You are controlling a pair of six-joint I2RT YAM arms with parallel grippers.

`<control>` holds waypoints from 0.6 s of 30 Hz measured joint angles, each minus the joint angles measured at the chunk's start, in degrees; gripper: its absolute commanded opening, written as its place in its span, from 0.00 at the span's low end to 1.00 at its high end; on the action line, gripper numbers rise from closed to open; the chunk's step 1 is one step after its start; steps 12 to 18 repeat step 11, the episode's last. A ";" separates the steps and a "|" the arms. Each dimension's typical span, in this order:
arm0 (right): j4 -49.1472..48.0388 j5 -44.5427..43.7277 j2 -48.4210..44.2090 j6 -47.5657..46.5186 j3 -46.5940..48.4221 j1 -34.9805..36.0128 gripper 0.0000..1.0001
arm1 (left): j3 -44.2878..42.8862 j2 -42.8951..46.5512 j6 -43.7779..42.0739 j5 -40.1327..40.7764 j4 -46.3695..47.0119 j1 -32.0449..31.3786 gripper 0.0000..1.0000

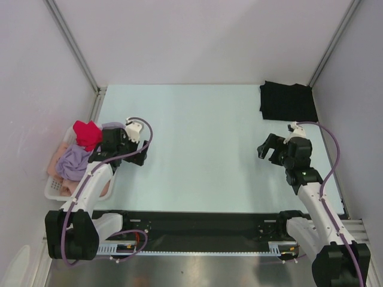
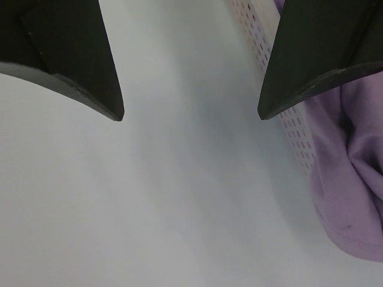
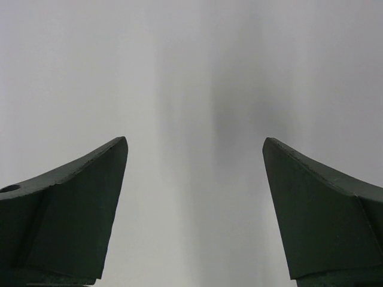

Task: Fold and stack the t-shirts
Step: Neatly place the folded tshirt to the corner

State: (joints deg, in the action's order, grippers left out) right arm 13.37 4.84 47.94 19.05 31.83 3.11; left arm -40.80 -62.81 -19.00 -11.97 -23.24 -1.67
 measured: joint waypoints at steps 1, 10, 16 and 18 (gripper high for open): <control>0.02 0.00 0.00 0.00 -0.22 0.00 1.00 | 0.00 -0.02 0.15 0.11 0.39 0.00 1.00; -0.17 0.00 0.00 -0.02 -1.62 -0.15 1.00 | 0.28 -0.83 0.55 1.97 1.88 0.00 1.00; -0.31 0.02 0.00 -0.02 -1.62 -0.22 1.00 | 0.61 -0.79 0.52 2.36 2.36 0.00 1.00; -0.31 0.02 0.00 -0.02 -1.62 -0.22 1.00 | 0.61 -0.79 0.52 2.36 2.36 0.00 1.00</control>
